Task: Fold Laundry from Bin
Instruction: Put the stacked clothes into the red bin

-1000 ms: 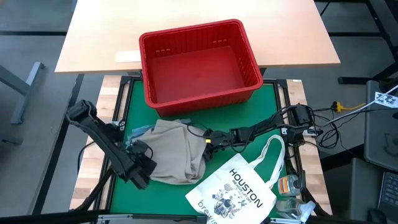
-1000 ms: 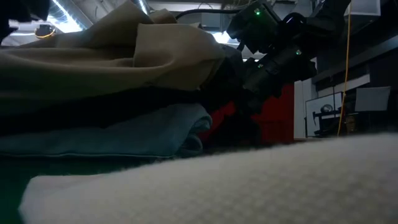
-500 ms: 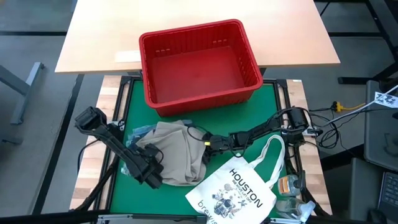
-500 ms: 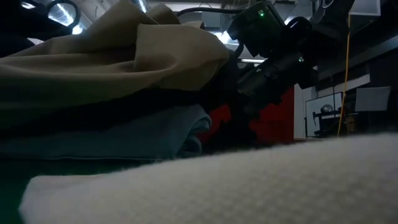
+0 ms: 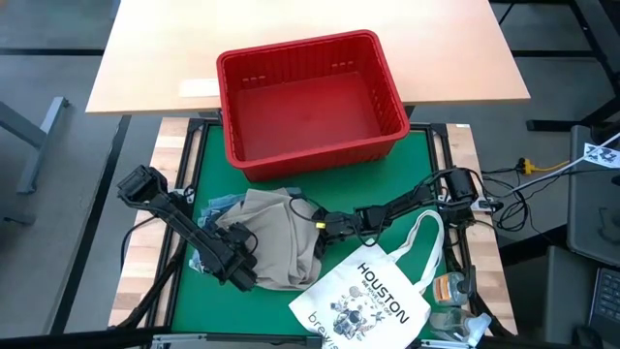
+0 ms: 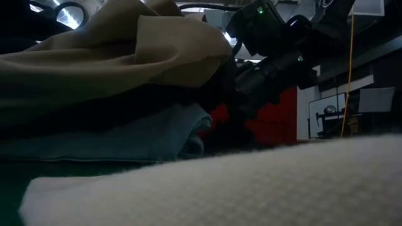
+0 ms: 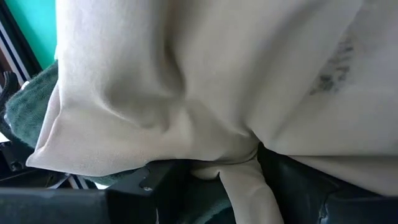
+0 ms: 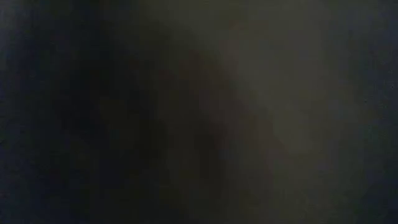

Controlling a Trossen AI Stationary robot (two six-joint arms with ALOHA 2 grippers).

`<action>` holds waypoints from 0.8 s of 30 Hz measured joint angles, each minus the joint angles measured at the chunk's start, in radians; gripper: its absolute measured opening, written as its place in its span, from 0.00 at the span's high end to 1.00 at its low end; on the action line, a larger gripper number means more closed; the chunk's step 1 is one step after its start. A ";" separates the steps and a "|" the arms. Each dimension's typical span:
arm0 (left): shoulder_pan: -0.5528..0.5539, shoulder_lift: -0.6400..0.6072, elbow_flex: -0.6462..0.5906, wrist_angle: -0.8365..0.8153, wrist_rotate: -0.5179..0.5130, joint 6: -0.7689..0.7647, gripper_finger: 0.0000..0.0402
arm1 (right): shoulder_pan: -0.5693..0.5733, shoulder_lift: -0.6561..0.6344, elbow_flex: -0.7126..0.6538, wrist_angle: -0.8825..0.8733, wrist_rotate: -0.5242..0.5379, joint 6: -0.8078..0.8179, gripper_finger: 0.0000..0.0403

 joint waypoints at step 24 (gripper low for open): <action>-0.017 -0.180 0.097 -0.092 0.023 -0.083 0.50 | -0.009 -0.041 0.006 -0.192 -0.070 -0.093 0.95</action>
